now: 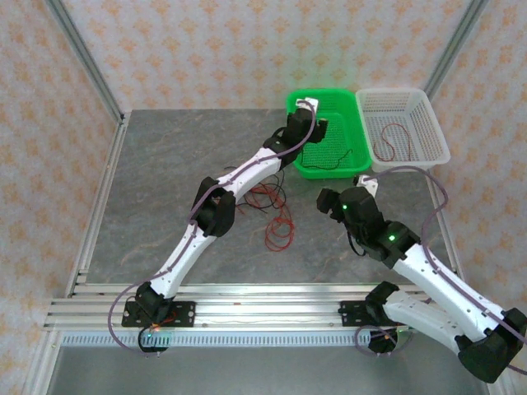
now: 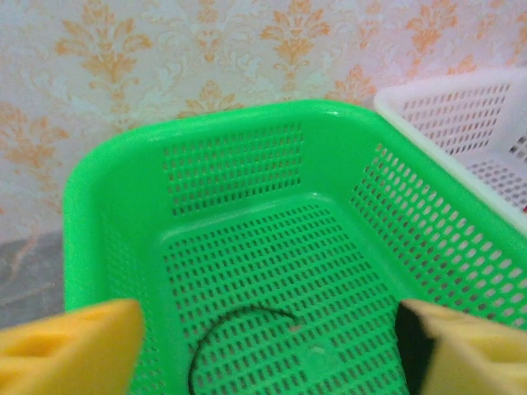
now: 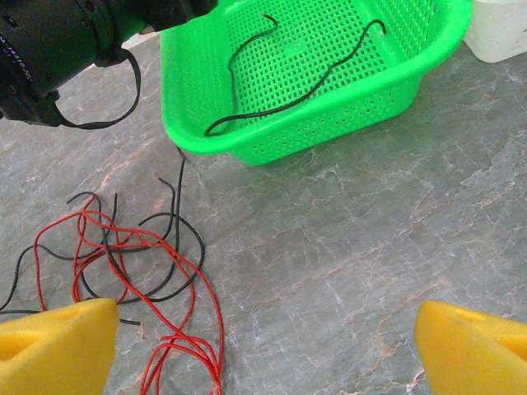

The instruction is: Untangle the cables

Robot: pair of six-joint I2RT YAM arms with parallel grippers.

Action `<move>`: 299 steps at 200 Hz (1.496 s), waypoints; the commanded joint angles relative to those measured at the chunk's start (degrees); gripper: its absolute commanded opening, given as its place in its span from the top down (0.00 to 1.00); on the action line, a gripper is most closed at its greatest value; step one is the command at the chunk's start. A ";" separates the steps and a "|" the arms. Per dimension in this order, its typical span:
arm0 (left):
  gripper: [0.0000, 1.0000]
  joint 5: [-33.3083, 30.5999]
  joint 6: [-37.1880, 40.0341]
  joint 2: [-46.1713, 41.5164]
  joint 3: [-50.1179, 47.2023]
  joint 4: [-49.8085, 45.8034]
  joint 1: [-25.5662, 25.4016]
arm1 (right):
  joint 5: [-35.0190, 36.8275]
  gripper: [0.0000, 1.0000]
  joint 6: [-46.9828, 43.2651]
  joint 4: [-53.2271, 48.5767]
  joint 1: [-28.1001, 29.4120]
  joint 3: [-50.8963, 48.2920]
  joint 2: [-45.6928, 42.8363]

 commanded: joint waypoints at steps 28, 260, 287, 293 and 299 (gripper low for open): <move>0.05 1.41 1.79 -3.31 1.78 1.42 0.06 | 0.25 0.08 0.93 1.33 -0.48 2.70 0.64; 0.06 -11.97 -20.42 -82.03 -74.80 -14.12 1.38 | -10.67 0.46 -22.48 0.71 7.76 22.10 49.16; 0.08 -10.71 -21.43 -83.96 -77.99 -13.62 1.38 | -9.88 0.52 -23.18 1.33 7.79 23.13 51.93; 0.08 -10.62 -21.49 -84.26 -78.43 -13.66 1.38 | -9.77 0.54 -23.18 1.51 7.78 23.19 52.50; 0.09 -10.58 -21.62 -84.50 -78.85 -13.68 1.38 | -9.68 0.56 -23.22 1.82 7.77 23.31 52.87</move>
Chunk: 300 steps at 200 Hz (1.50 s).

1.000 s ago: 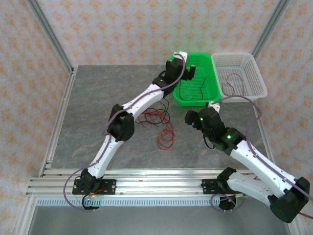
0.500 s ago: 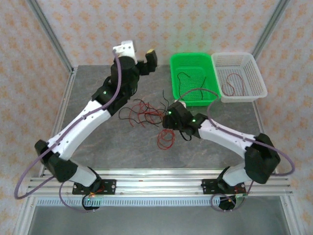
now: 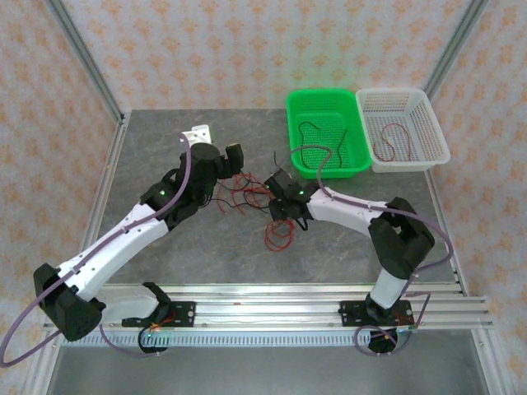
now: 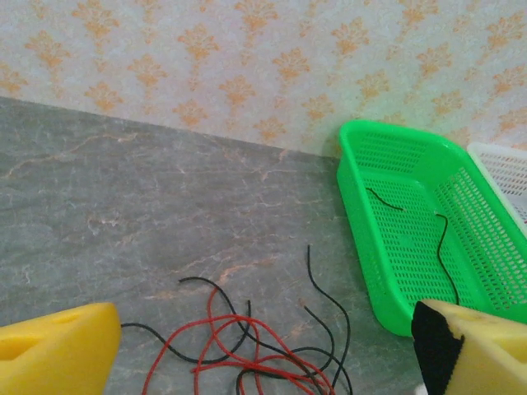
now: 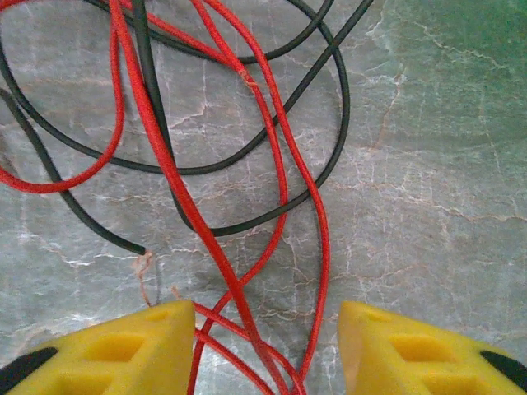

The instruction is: Untangle the cables

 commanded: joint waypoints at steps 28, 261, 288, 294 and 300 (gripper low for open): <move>0.09 1.61 -2.06 -2.61 -3.24 -0.87 0.37 | 3.10 0.67 -2.03 -0.18 0.21 2.49 3.45; 0.17 22.30 -0.65 0.29 -18.70 23.38 -3.54 | -13.20 1.00 3.80 -1.55 -3.01 21.92 -18.26; 0.22 27.36 0.33 0.30 -23.12 30.68 -4.77 | -12.57 1.00 6.03 0.13 -3.16 21.25 -19.08; 0.23 27.65 0.69 -0.31 -24.74 33.02 -5.41 | -12.10 1.00 6.66 0.42 -3.25 21.25 -19.26; 0.23 27.59 1.11 -1.15 -26.53 35.45 -6.11 | -11.61 1.00 7.38 0.68 -3.40 21.27 -19.36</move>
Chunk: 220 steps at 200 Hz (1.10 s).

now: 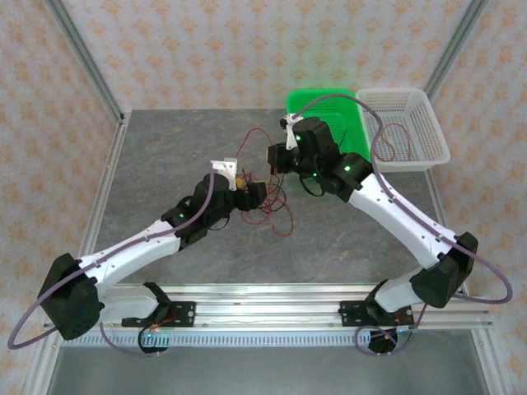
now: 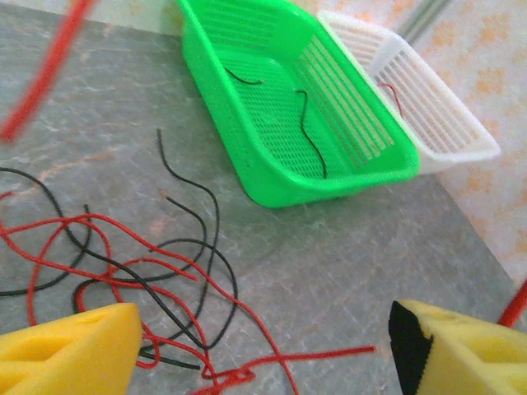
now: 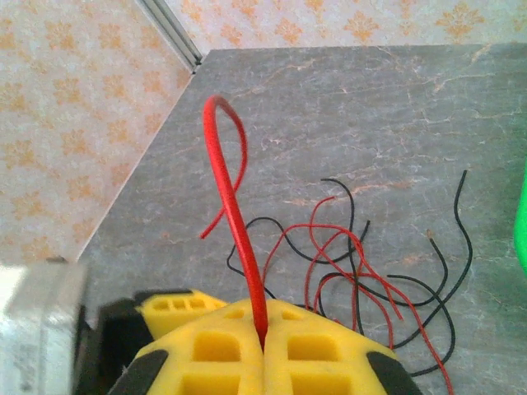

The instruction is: Untangle the cables

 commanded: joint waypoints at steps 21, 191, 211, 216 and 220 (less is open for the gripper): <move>0.23 2.24 2.78 -5.48 -10.48 17.29 -4.42 | 1.57 1.00 5.85 4.31 -1.28 0.39 -3.03; 0.49 -22.51 18.63 15.07 -3.74 32.03 -6.00 | -2.16 1.00 12.31 3.85 -1.48 4.02 -6.74; 0.67 -22.86 14.87 19.24 -2.91 32.41 -4.46 | -0.51 1.00 12.14 1.82 -1.48 6.12 -8.29; 0.69 -22.59 13.89 20.00 -2.82 32.50 -4.03 | 0.14 1.00 11.89 1.13 -1.48 6.85 -8.67; 0.69 -22.28 13.14 20.59 -2.89 32.56 -3.72 | 0.55 1.00 11.70 0.55 -1.48 7.47 -8.94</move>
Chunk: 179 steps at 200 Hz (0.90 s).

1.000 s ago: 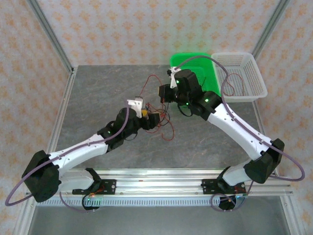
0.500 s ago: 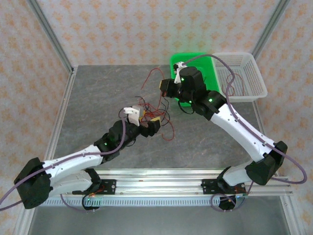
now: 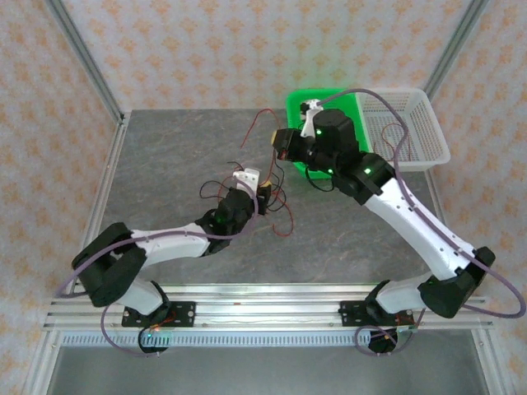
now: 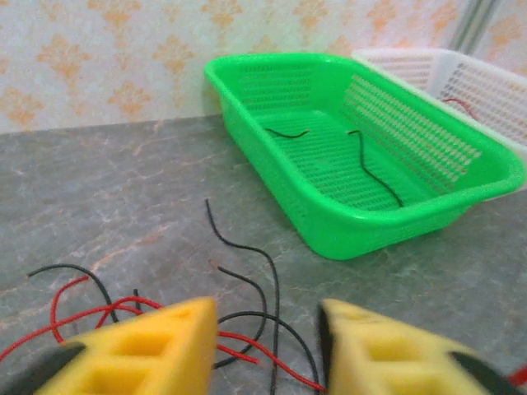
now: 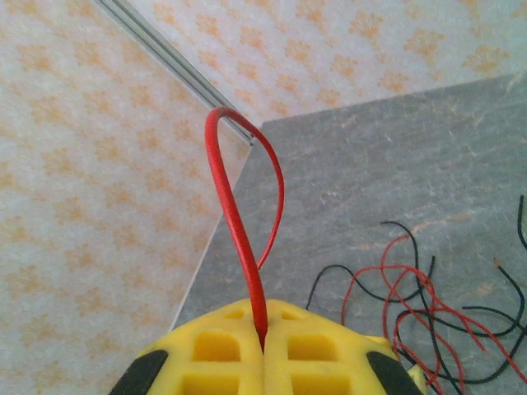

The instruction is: Untangle the cables

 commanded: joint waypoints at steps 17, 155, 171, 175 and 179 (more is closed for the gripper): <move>0.69 -1.90 -6.55 4.75 1.17 3.52 2.70 | 5.33 1.00 -0.86 -4.66 -0.08 7.63 -4.61; 0.40 -2.09 -12.41 1.08 -7.19 3.79 3.96 | 29.41 1.00 -17.15 -12.15 -12.07 31.33 2.47; 0.31 -1.17 -12.33 -0.77 -7.27 3.14 3.97 | 28.18 1.00 -18.15 -11.05 -16.77 31.36 3.60; 0.29 -0.99 -12.20 -1.38 -7.21 2.86 3.95 | 27.57 1.00 -18.38 -10.83 -18.02 31.29 3.87; 0.27 -0.76 -12.17 -1.98 -7.14 2.55 3.95 | 26.95 1.00 -18.48 -10.54 -19.23 31.09 4.24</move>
